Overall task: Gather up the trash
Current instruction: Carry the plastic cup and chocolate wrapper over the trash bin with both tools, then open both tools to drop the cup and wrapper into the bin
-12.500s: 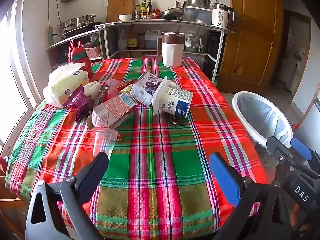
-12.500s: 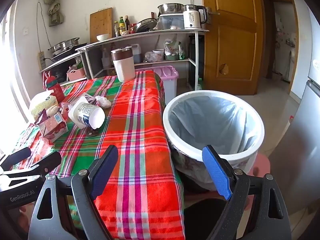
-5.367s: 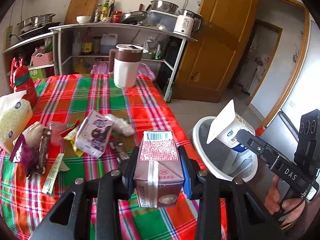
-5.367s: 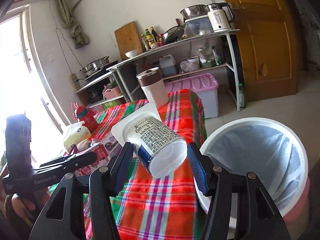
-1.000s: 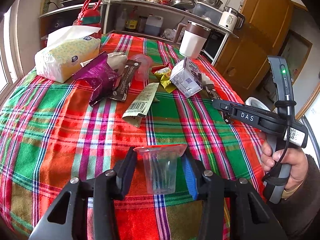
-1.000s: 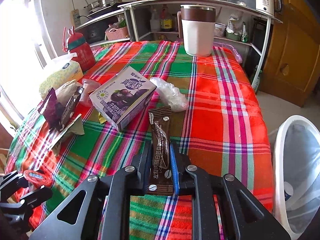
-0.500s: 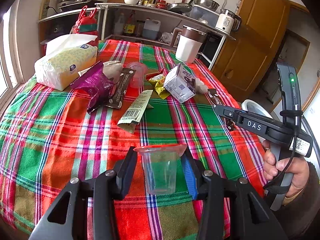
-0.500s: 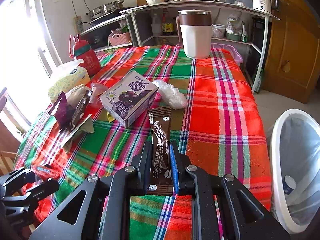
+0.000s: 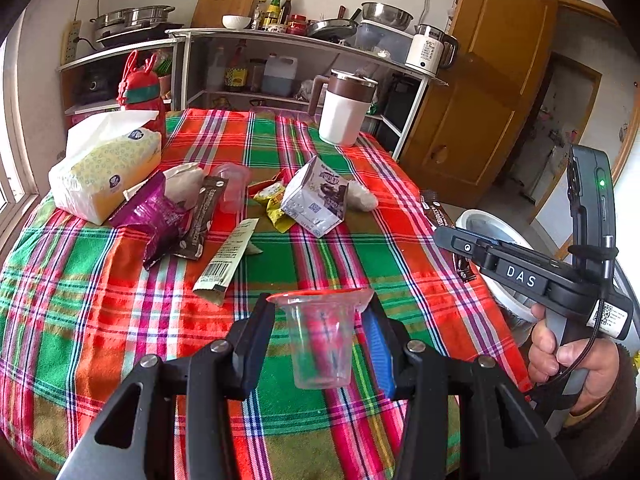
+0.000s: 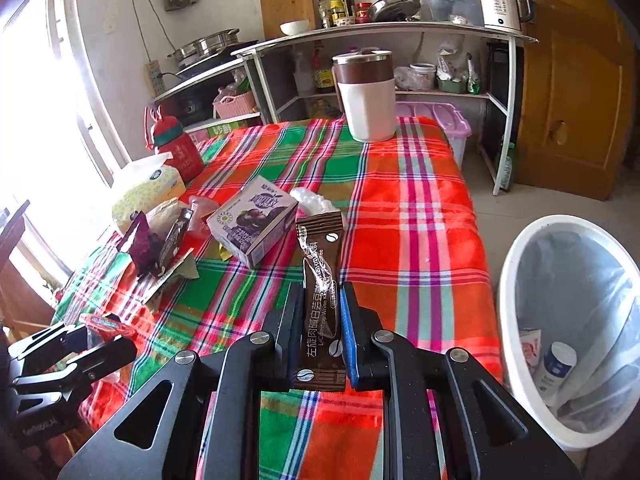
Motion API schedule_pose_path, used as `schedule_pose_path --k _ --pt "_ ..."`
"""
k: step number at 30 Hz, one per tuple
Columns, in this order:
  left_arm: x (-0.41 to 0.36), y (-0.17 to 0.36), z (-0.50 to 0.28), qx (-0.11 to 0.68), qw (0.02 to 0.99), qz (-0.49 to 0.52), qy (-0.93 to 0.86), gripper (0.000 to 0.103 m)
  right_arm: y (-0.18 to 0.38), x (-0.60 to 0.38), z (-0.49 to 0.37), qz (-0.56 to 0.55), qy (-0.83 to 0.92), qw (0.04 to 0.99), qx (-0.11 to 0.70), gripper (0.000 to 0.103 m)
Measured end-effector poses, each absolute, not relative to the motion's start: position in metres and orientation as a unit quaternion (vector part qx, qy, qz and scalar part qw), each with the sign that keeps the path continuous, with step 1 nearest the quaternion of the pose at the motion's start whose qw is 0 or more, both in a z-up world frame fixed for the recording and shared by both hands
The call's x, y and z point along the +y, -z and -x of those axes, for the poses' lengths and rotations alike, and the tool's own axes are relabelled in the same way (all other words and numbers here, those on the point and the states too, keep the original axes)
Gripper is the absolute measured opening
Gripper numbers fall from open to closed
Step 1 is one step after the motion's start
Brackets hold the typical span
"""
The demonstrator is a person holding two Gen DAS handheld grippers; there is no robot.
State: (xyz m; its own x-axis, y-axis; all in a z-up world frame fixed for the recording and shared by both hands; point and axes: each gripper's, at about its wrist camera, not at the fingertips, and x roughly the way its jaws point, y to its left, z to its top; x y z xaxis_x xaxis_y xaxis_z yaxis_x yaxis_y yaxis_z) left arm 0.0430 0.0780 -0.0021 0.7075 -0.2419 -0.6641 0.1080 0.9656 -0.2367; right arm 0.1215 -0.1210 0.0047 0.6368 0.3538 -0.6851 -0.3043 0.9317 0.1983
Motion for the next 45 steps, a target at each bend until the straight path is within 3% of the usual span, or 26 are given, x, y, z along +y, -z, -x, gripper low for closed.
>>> schedule_pose_path --k 21,45 --pt "-0.028 -0.029 -0.092 0.355 0.911 0.062 0.202 0.047 -0.032 -0.24 -0.098 -0.078 -0.077 0.93 0.351 0.019" --pt "-0.179 0.0 -0.135 0.409 0.861 0.005 0.301 0.047 0.012 -0.35 -0.099 -0.092 0.025 0.909 0.405 0.019"
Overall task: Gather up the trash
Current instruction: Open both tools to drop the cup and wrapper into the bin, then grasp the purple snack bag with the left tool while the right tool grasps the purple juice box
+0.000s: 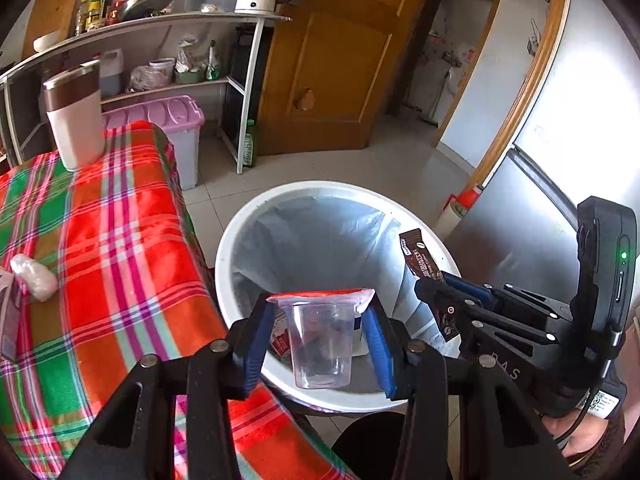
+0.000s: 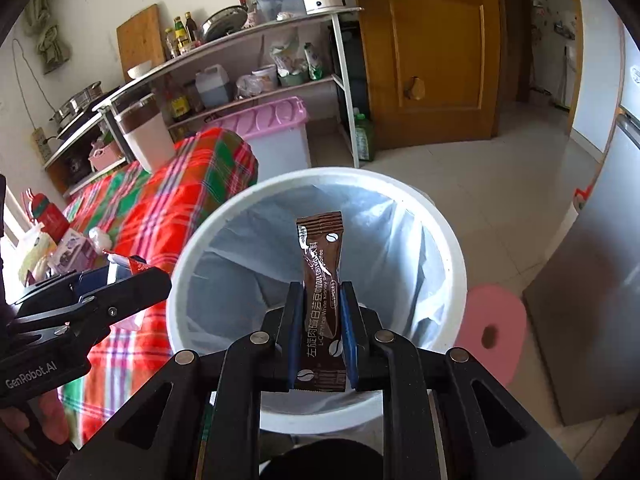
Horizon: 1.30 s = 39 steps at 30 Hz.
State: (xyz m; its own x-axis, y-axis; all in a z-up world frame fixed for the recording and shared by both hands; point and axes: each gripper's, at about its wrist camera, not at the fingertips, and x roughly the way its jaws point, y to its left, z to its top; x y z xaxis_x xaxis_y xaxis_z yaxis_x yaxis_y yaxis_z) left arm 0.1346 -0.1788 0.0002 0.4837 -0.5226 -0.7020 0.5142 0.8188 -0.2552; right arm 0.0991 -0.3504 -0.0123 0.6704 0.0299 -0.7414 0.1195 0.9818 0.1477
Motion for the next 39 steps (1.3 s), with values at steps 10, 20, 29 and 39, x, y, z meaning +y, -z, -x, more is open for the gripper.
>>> schedule_pose_path --k 10,20,29,39 --pt "-0.186 0.012 -0.145 0.431 0.855 0.01 0.289 0.056 0.023 -0.361 -0.101 -0.095 0.044 0.902 0.42 0.021" --pt "-0.171 0.003 -0.14 0.417 0.863 0.017 0.286 0.063 0.018 -0.354 -0.099 -0.099 0.042 0.904 0.414 0.036" --pt "-0.131 -0.014 -0.122 0.389 0.883 0.026 0.261 0.063 -0.001 -0.328 -0.092 -0.103 0.015 0.915 0.39 0.036" --pt "-0.052 -0.022 -0.103 0.366 0.909 0.051 0.194 0.065 -0.013 -0.269 -0.096 -0.092 -0.039 0.922 0.375 0.038"
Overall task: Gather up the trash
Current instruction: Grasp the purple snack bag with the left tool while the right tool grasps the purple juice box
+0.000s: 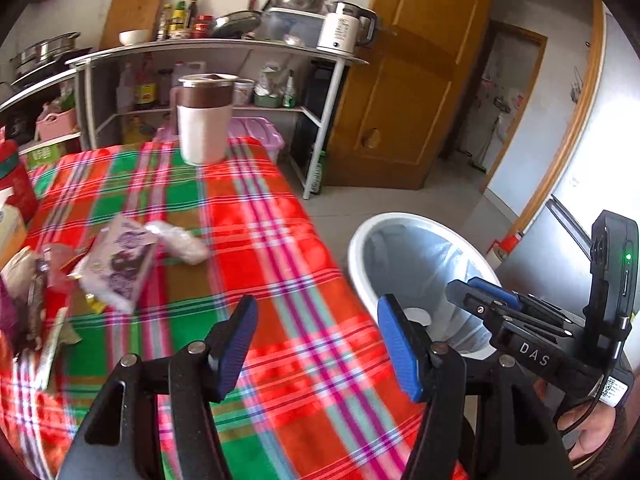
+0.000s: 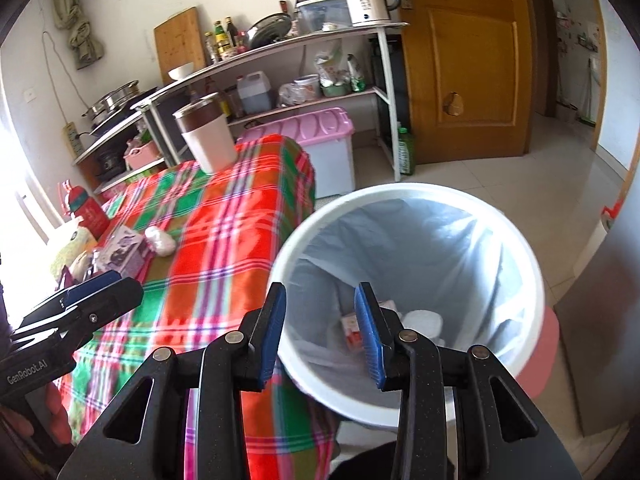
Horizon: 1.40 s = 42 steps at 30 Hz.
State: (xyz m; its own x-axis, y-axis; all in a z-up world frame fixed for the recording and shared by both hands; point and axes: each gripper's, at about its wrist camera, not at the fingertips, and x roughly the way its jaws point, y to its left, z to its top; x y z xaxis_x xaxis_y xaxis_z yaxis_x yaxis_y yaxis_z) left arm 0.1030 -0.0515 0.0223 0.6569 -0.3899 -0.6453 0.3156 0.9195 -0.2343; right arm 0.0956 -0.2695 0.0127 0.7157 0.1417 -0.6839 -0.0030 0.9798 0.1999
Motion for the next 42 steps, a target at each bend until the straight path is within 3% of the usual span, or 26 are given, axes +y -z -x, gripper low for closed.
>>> schedule_pose_path --k 19,26,42 --pt "0.11 -0.011 -0.077 0.343 0.931 0.12 0.032 0.071 -0.014 -0.139 -0.124 -0.083 -0.155 0.907 0.381 0.048" --pt "0.155 -0.004 -0.076 0.343 0.928 0.144 -0.005 0.073 -0.01 -0.101 -0.142 -0.083 -0.185 0.898 0.391 0.058" --pt "0.198 0.014 -0.106 0.364 0.913 0.185 -0.026 0.074 0.001 -0.044 -0.194 -0.085 -0.173 0.886 0.421 0.065"
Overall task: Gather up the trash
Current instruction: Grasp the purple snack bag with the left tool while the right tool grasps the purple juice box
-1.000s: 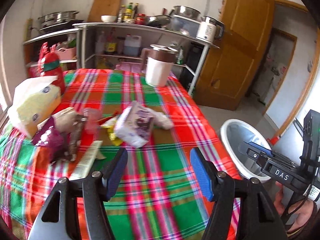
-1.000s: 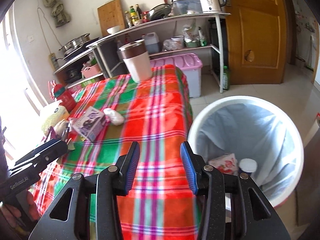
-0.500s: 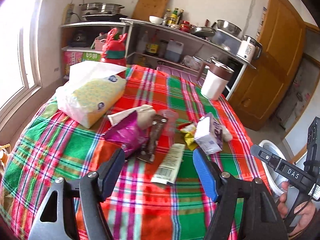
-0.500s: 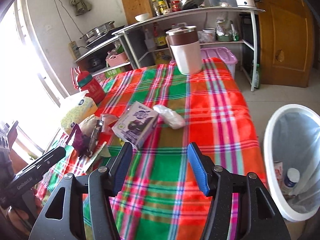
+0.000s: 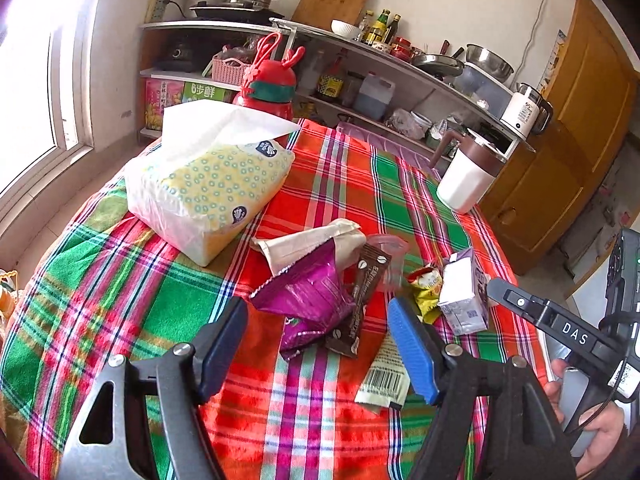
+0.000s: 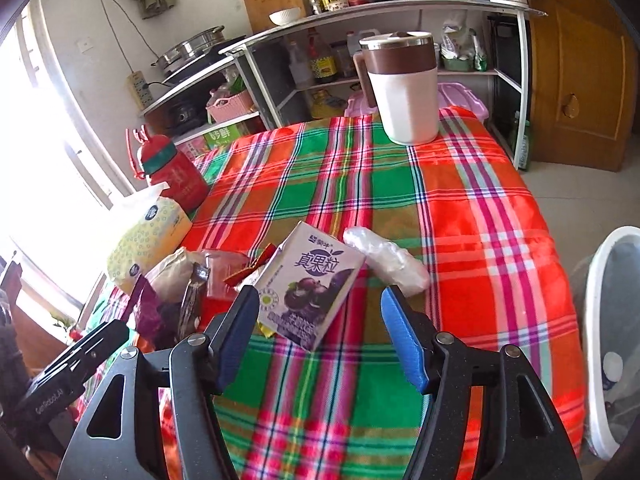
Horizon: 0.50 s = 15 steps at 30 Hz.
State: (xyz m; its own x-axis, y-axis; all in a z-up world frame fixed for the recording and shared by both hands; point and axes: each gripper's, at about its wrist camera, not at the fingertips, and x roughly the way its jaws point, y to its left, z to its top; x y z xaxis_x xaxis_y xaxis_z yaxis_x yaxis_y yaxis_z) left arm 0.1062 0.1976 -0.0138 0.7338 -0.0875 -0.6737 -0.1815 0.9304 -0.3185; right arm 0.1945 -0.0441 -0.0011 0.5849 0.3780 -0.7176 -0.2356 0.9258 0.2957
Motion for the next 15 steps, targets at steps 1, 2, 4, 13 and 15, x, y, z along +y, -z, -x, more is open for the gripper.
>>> schedule_pose_path --k 1,2,4,13,15 --pt "0.199 0.015 -0.109 0.366 0.911 0.189 -0.028 0.074 0.002 -0.042 -0.197 -0.083 -0.167 0.887 0.423 0.066" --pt "0.2 0.016 -0.111 0.367 0.91 0.191 -0.028 0.074 0.004 -0.04 -0.2 -0.082 -0.161 0.888 0.423 0.067" --pt "0.201 0.019 -0.116 0.373 0.906 0.196 -0.03 0.074 0.006 -0.037 -0.205 -0.082 -0.155 0.887 0.428 0.067" --pt "0.208 0.027 -0.125 0.375 0.9 0.218 -0.041 0.074 0.008 -0.035 -0.221 -0.117 -0.142 0.88 0.438 0.067" --pt "0.208 0.027 -0.127 0.376 0.9 0.219 -0.036 0.073 0.011 -0.032 -0.225 -0.114 -0.14 0.878 0.444 0.067"
